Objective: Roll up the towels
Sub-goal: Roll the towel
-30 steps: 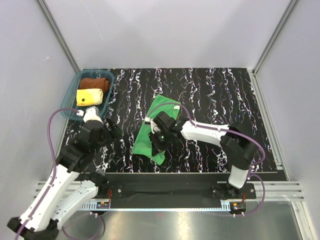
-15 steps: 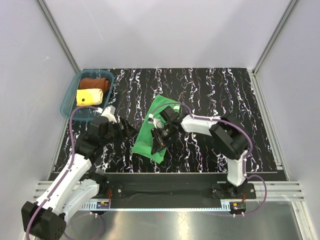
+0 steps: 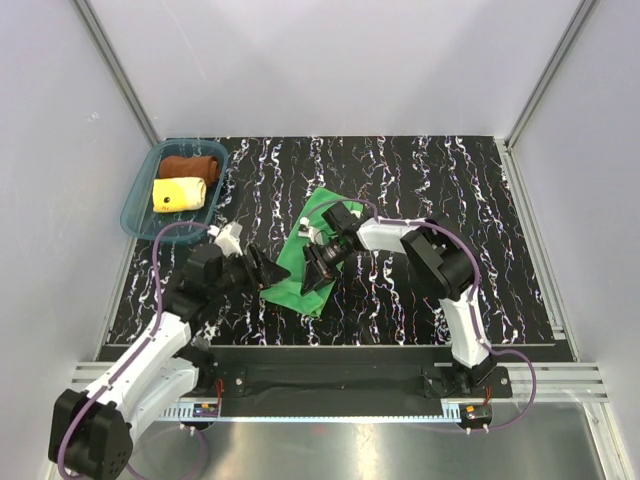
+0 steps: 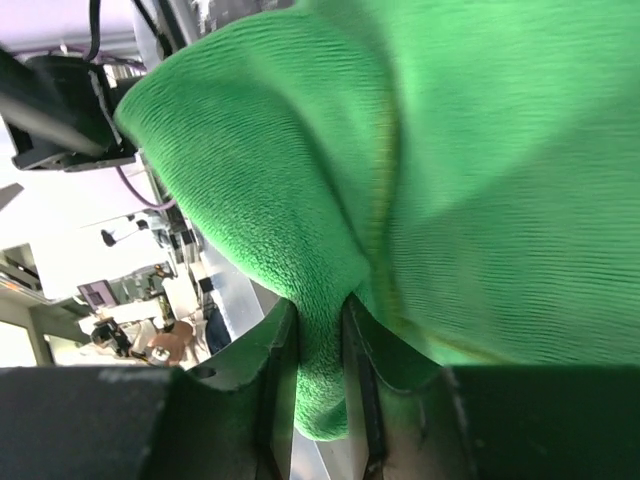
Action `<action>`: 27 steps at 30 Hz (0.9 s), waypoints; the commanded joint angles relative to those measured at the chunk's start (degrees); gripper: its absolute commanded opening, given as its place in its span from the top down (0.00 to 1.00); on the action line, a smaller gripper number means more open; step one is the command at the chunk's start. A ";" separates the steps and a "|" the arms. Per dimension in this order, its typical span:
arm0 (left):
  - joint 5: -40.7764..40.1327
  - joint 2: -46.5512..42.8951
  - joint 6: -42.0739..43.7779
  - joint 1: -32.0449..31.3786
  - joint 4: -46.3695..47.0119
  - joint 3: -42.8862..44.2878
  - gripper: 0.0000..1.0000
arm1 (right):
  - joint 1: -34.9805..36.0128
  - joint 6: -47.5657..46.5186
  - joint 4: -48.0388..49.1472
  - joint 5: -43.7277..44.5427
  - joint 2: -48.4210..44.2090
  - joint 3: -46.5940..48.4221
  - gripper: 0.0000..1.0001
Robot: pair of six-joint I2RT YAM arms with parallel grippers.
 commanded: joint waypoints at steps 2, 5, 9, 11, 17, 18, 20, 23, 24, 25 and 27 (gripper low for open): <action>5.91 -3.63 -1.68 0.19 10.37 -1.97 0.25 | -2.37 -1.85 -0.92 -1.77 2.76 2.22 0.70; 5.30 -3.20 -1.42 0.19 10.36 -2.58 0.25 | -2.46 -2.82 -2.07 -0.98 3.29 2.31 0.68; 6.52 -1.09 -3.26 0.11 15.97 -5.22 0.28 | -2.63 -2.65 -1.80 -0.45 4.00 2.57 0.66; 6.61 -1.61 -3.70 -0.33 17.13 -5.31 0.29 | -2.63 -2.47 -1.89 -0.18 4.09 2.83 0.66; 3.63 -8.11 -1.86 -2.53 14.23 -3.73 0.27 | -2.63 -3.08 -4.44 1.31 2.42 5.03 0.59; 3.63 -8.47 -1.86 -2.62 14.41 -4.25 0.26 | -2.63 -3.26 -5.75 2.27 2.07 5.55 0.57; 3.11 -8.12 -2.12 -2.79 14.76 -4.78 0.27 | -2.63 -3.44 -6.46 2.98 1.98 7.31 0.57; 3.27 -7.77 -3.08 -3.23 17.21 -6.98 0.26 | -2.72 -3.87 -8.48 4.12 3.46 10.03 0.57; 3.19 -7.59 -3.43 -3.32 17.92 -8.03 0.26 | -2.64 -3.88 -9.27 4.30 3.82 10.56 0.57; 3.19 -7.16 -3.53 -3.41 19.06 -8.47 0.27 | -2.63 -3.88 -9.62 4.56 4.17 11.00 0.57; 3.10 -5.93 -3.44 -3.67 20.20 -9.52 0.27 | -2.63 -3.79 -9.63 4.83 4.79 11.71 0.57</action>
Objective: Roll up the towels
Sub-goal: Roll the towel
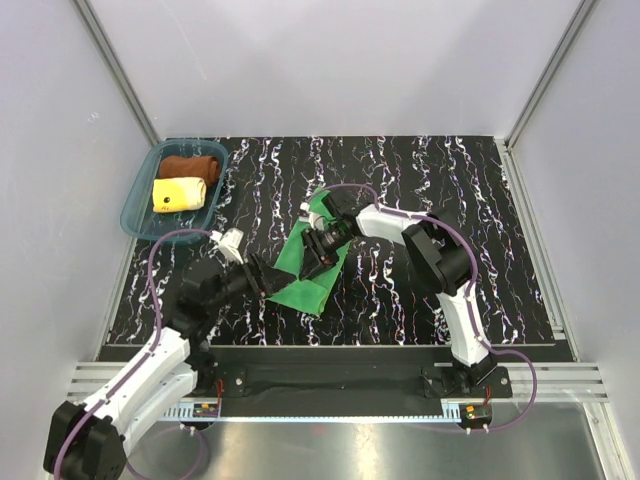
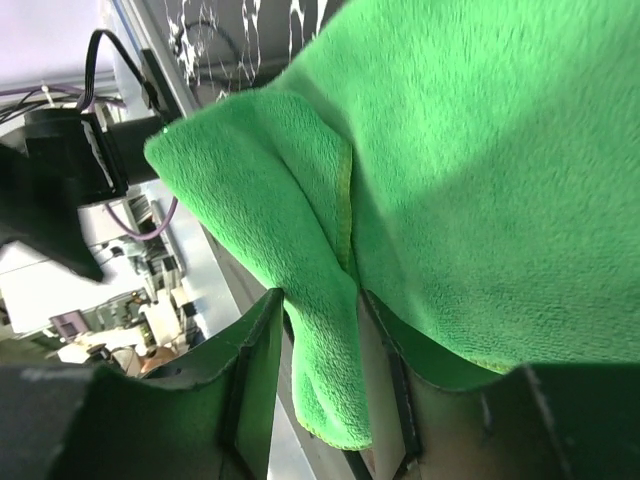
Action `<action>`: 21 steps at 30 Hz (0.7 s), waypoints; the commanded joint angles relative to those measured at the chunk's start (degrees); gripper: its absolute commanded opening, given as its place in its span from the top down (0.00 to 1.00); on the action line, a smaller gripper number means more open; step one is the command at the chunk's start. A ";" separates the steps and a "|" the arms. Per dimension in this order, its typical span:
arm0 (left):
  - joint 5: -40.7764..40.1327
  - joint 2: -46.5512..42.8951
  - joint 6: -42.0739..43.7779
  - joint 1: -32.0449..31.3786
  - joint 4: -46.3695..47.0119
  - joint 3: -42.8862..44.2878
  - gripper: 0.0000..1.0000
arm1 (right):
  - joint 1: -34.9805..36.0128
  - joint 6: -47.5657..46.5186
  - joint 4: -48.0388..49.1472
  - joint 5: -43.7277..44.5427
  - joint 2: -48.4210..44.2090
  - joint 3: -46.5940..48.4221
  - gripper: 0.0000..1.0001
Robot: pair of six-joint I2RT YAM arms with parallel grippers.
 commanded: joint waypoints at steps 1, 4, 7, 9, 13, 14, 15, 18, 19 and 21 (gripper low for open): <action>-0.77 1.81 -0.07 -0.59 6.33 -1.75 0.27 | -0.01 -0.84 -1.85 1.26 1.55 2.58 0.57; -1.56 3.92 0.45 -0.59 7.56 -2.54 0.27 | -0.10 -1.19 -2.37 2.32 1.73 2.75 0.56; -1.30 5.94 0.28 -0.68 9.84 -3.16 0.27 | -0.36 -1.37 -2.72 3.63 2.08 3.02 0.55; -1.56 7.78 0.37 -0.77 11.33 -3.68 0.26 | -0.45 -1.19 -2.55 4.68 2.52 3.10 0.55; -3.58 11.48 0.72 -0.86 13.89 -4.04 0.27 | -0.63 -1.71 -3.16 6.71 2.70 3.98 0.55; -5.50 12.70 0.89 -0.94 13.89 -3.60 0.27 | -0.71 -2.06 -3.34 6.71 2.35 4.16 0.54; -6.21 13.94 1.33 -0.95 14.15 -3.34 0.27 | -0.63 -2.50 -3.77 6.80 2.17 4.33 0.52; -8.41 19.21 1.86 -0.95 16.87 -2.20 0.27 | -0.63 -4.70 -6.67 9.51 0.24 5.56 0.49; -9.03 21.92 2.04 -0.95 17.40 -1.93 0.27 | -0.63 -5.92 -7.55 10.66 -0.37 6.00 0.46; -9.47 24.39 1.60 -0.95 18.63 -0.96 0.28 | -1.15 -6.64 -9.40 14.33 -2.92 6.09 0.41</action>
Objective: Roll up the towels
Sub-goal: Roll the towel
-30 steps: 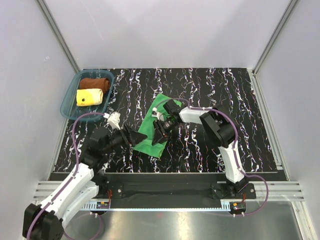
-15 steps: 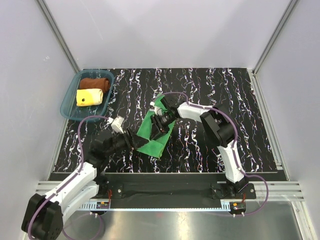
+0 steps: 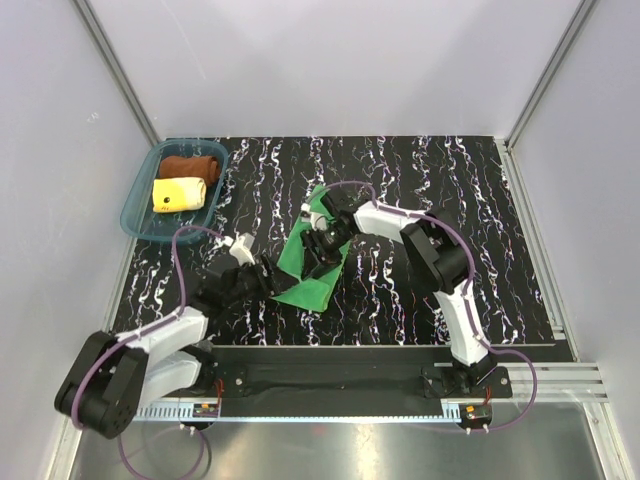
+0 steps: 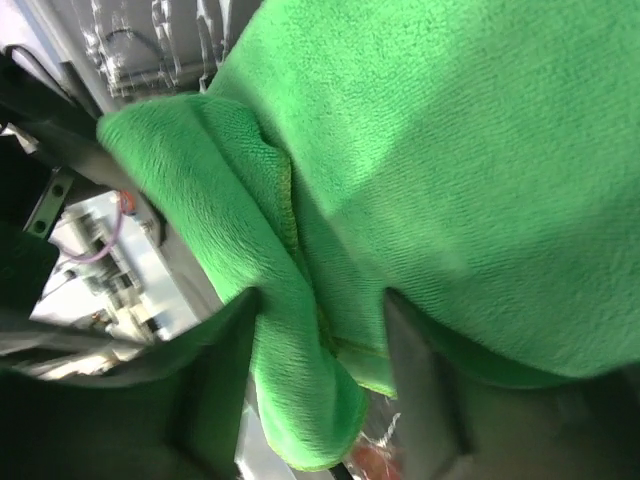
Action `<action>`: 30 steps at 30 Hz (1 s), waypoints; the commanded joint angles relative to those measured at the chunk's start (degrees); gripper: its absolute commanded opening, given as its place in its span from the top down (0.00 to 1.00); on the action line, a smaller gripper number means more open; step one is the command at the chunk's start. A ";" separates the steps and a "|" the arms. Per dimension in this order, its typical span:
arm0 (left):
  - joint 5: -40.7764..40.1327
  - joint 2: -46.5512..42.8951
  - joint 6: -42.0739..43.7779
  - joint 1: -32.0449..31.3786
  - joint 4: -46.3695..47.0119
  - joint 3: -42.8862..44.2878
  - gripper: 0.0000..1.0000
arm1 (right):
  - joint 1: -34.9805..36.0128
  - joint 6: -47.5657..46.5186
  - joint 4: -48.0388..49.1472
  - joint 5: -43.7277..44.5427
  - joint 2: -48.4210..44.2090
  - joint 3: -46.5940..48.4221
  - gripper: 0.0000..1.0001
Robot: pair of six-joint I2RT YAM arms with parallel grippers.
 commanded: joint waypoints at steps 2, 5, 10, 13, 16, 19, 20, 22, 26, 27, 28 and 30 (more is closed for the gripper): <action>-4.88 5.06 0.51 -0.27 6.51 2.47 0.29 | -2.27 -3.06 -3.81 11.29 -8.36 0.89 0.34; -6.03 5.25 -0.20 -0.18 6.60 2.04 0.29 | -3.15 -1.82 -2.94 16.57 -11.44 -1.48 0.31; -6.03 4.64 -0.12 -0.18 6.07 2.29 0.29 | -2.98 0.90 1.28 26.26 -20.67 -10.34 0.30; -4.98 3.67 1.11 -0.18 4.76 4.22 0.25 | -0.71 0.21 4.88 27.40 -27.62 -15.44 0.30; -4.10 2.00 2.52 -0.18 2.56 7.47 0.20 | 4.73 -2.77 7.43 27.23 -33.94 -19.14 0.31; -5.84 1.99 3.75 -0.09 0.10 10.46 0.15 | 9.22 -4.89 9.72 29.07 -35.46 -21.00 0.31; -6.46 2.43 4.19 -0.09 -0.52 12.04 0.12 | 11.24 -5.16 10.77 30.99 -35.54 -21.44 0.31; -7.26 5.67 5.51 0.52 -2.80 13.98 0.11 | 12.92 -5.16 12.35 32.76 -35.63 -23.10 0.31; -3.23 14.44 5.78 3.59 -0.80 17.14 0.10 | 14.78 -4.99 18.14 35.31 -36.16 -26.44 0.31; -2.09 15.78 5.25 4.12 1.30 17.32 0.11 | 14.77 -4.81 19.03 35.49 -36.33 -26.97 0.31; 0.10 17.19 4.99 5.17 2.28 17.33 0.12 | 14.95 -4.29 19.74 35.84 -37.38 -28.02 0.31; 1.43 16.51 4.19 5.79 4.30 16.28 0.13 | 15.13 -3.84 21.85 36.37 -38.88 -29.34 0.31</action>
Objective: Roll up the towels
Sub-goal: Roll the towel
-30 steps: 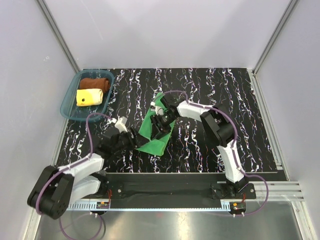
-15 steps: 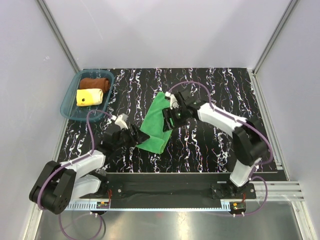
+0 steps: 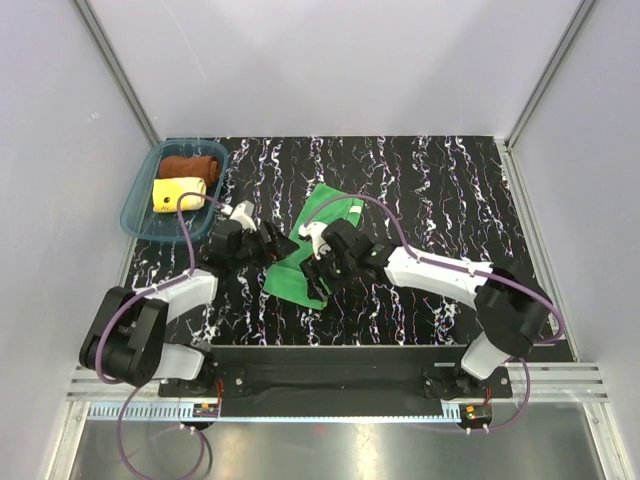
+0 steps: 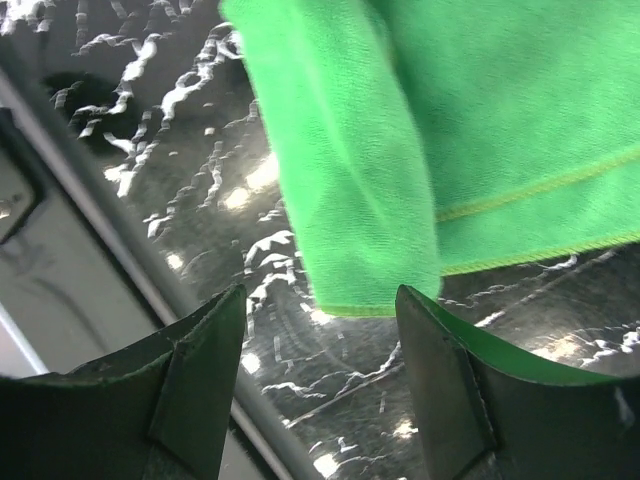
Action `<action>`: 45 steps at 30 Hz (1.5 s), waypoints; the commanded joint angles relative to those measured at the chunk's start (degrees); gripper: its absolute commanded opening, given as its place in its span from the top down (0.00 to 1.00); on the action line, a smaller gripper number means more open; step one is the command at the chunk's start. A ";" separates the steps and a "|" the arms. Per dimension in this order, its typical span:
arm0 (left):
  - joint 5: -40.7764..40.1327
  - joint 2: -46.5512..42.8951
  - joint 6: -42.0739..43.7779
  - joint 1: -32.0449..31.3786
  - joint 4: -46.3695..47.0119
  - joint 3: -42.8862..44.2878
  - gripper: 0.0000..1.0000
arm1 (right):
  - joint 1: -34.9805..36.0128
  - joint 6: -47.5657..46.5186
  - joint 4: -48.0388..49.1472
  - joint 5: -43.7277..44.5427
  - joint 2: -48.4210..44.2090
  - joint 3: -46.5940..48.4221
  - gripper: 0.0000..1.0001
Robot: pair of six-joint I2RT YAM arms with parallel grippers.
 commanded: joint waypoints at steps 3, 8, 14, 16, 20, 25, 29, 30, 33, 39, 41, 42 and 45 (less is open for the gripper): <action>3.97 -7.87 0.96 1.43 4.58 -2.38 0.12 | 0.11 0.80 9.19 2.66 -6.33 -3.68 0.30; 2.57 -20.37 1.32 1.51 1.94 -6.16 0.10 | 0.11 1.50 10.23 3.28 -3.43 -4.65 0.30; -4.72 -28.65 1.76 2.39 -7.28 -5.99 0.09 | 6.78 -2.97 7.19 9.68 0.16 -1.06 0.30; -4.55 -29.79 0.97 3.18 -7.73 -5.81 0.09 | 7.93 -4.56 3.76 13.45 4.55 2.64 0.29; -5.16 -33.66 0.43 3.71 -13.24 -4.15 0.10 | 11.26 -6.23 1.72 22.07 8.25 3.79 0.22; -10.16 -39.54 0.53 4.50 -21.33 -0.20 0.10 | 12.86 -7.03 1.01 28.49 11.42 3.79 0.17; -14.13 -44.64 0.34 5.99 -29.33 2.88 0.10 | 12.94 -6.67 1.98 30.17 12.47 3.35 0.14; -14.57 -45.52 0.43 6.43 -30.40 3.41 0.10 | 12.86 -6.59 1.98 30.69 12.91 3.61 0.14; -15.10 -45.62 1.22 6.87 -32.60 5.35 0.10 | 12.94 -6.67 2.34 32.54 14.76 4.40 0.14; -13.52 -44.91 0.52 7.31 -31.11 3.86 0.10 | 12.94 -7.02 2.95 35.18 16.61 5.46 0.16; -13.34 -44.39 0.61 7.31 -31.11 3.85 0.10 | 12.94 -7.02 4.09 35.18 16.87 5.02 0.21; -13.43 -44.30 0.61 7.49 -31.11 3.77 0.10 | 12.94 -6.94 4.35 35.18 17.05 4.67 0.24; -13.17 -44.30 0.61 7.75 -30.94 3.33 0.10 | 12.94 -8.78 5.15 36.23 17.84 4.40 0.32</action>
